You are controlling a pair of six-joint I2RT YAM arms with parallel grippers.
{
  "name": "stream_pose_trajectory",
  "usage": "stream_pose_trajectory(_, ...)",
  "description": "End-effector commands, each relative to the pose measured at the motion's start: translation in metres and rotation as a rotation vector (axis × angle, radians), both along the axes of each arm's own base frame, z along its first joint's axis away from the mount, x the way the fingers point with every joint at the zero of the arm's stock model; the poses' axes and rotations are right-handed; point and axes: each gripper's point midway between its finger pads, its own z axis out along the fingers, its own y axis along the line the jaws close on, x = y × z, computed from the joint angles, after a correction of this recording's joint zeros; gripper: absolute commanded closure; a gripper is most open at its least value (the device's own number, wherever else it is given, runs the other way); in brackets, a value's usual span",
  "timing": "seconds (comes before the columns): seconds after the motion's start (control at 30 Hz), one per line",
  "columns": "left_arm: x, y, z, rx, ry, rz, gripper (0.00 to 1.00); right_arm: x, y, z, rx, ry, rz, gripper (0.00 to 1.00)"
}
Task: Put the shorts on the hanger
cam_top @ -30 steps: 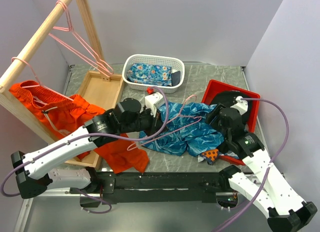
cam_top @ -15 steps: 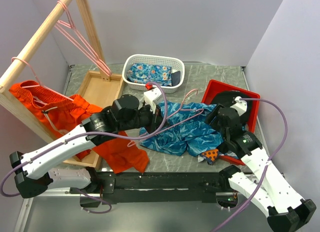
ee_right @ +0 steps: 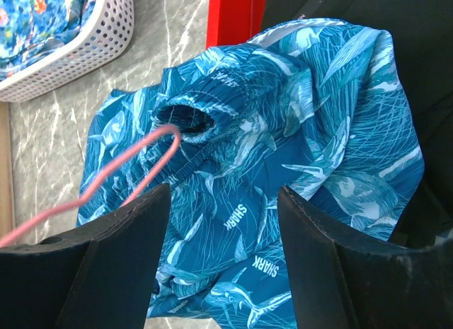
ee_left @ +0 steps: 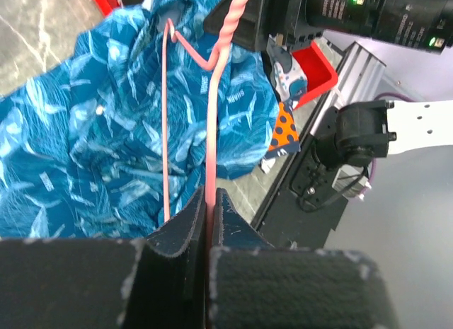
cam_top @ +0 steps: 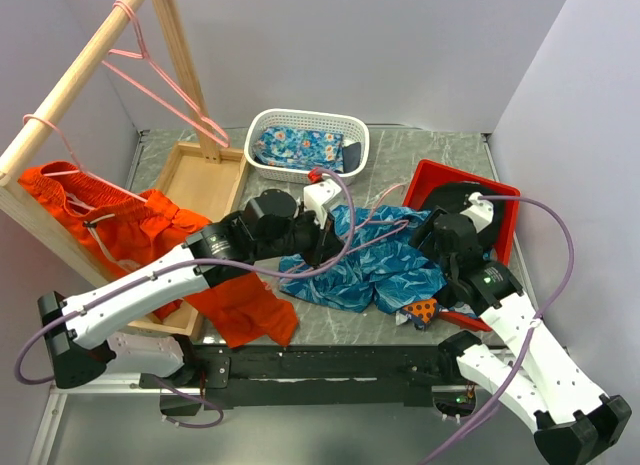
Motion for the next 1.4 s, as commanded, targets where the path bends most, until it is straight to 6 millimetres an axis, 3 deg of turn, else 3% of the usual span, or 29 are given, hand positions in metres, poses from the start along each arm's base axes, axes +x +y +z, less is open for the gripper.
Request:
stream_pose_trajectory(0.0,0.014,-0.013,0.026,-0.061,-0.098,0.001,0.99,0.008,-0.007,0.021,0.011,-0.053,-0.06,0.3)
stream_pose_trajectory(0.27,0.024,-0.019,0.021,-0.011,-0.11,0.015,0.99,0.009,-0.013,0.015,0.001,-0.038,-0.102,0.3)
stream_pose_trajectory(0.4,0.019,-0.022,0.019,0.012,-0.112,-0.037,0.99,0.012,-0.015,0.015,0.004,-0.037,-0.115,0.3)
stream_pose_trajectory(0.73,0.022,-0.039,-0.012,0.088,-0.093,-0.105,0.99,0.03,-0.017,0.026,0.039,-0.038,-0.135,0.31)
stream_pose_trajectory(1.0,0.021,-0.052,-0.011,0.031,-0.13,-0.153,0.99,0.042,-0.028,0.01,0.078,0.012,-0.168,0.32)
stream_pose_trajectory(1.03,0.022,-0.056,-0.002,-0.011,-0.158,-0.154,0.99,0.045,-0.033,0.009,0.092,0.011,-0.183,0.32)
stream_pose_trajectory(1.2,0.022,-0.06,-0.018,-0.042,-0.163,-0.157,0.99,0.056,-0.024,-0.002,0.192,0.051,-0.141,0.33)
stream_pose_trajectory(1.37,0.024,-0.065,-0.026,-0.063,-0.161,-0.155,0.99,0.065,-0.018,-0.012,0.223,0.087,-0.131,0.47)
